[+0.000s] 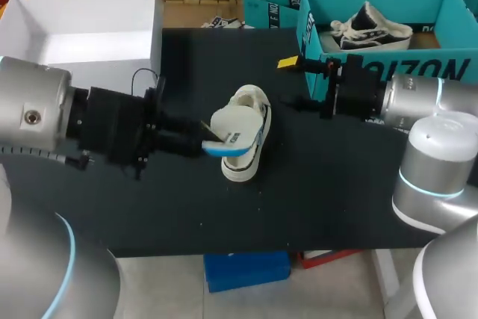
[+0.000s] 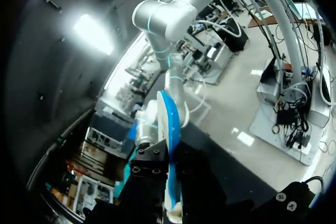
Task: Take the shoe out of the shoebox, open the shoe tongue, remove and reinsert the insole, then place the shoe into the shoebox
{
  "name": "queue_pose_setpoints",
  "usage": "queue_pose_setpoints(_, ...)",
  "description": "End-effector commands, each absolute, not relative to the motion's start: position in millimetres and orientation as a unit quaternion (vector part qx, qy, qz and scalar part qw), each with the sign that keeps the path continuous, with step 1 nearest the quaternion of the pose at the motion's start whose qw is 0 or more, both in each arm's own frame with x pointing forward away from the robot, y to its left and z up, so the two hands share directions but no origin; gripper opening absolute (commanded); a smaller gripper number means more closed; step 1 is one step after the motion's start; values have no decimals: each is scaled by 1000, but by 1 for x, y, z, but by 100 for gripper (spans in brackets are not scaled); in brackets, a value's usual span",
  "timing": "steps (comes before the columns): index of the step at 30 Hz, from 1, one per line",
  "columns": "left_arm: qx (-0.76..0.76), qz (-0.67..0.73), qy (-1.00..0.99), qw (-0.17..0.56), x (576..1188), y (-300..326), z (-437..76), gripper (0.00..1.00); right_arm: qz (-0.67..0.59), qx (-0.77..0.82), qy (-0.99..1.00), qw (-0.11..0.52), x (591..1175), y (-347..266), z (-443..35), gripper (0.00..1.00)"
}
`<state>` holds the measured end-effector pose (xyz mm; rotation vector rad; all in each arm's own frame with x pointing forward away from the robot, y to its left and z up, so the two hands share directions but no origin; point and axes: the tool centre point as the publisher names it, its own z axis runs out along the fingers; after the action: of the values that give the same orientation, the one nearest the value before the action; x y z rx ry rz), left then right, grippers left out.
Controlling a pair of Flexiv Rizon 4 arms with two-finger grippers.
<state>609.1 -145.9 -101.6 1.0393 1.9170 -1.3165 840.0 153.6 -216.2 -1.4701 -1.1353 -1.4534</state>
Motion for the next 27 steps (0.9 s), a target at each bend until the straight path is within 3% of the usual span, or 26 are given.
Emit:
queue_pose_setpoints(1, 363, -560, 603, 437, 584, -122, -139, 0, -571, -577, -444, 381, 840, 156, -217, 100)
queue_pose_setpoints(12, 454, -541, 511, 489, 583, -124, -183, 0, -571, -577, -444, 381, 840, 156, -217, 100)
queue_pose_setpoints(21, 512, -431, 470, 576, 603, -133, -217, 0, -571, -577, -444, 381, 840, 156, -217, 100)
queue_pose_setpoints(27, 490, -442, 482, 576, 622, -135, -233, 0, -571, -577, -444, 381, 840, 156, -217, 100)
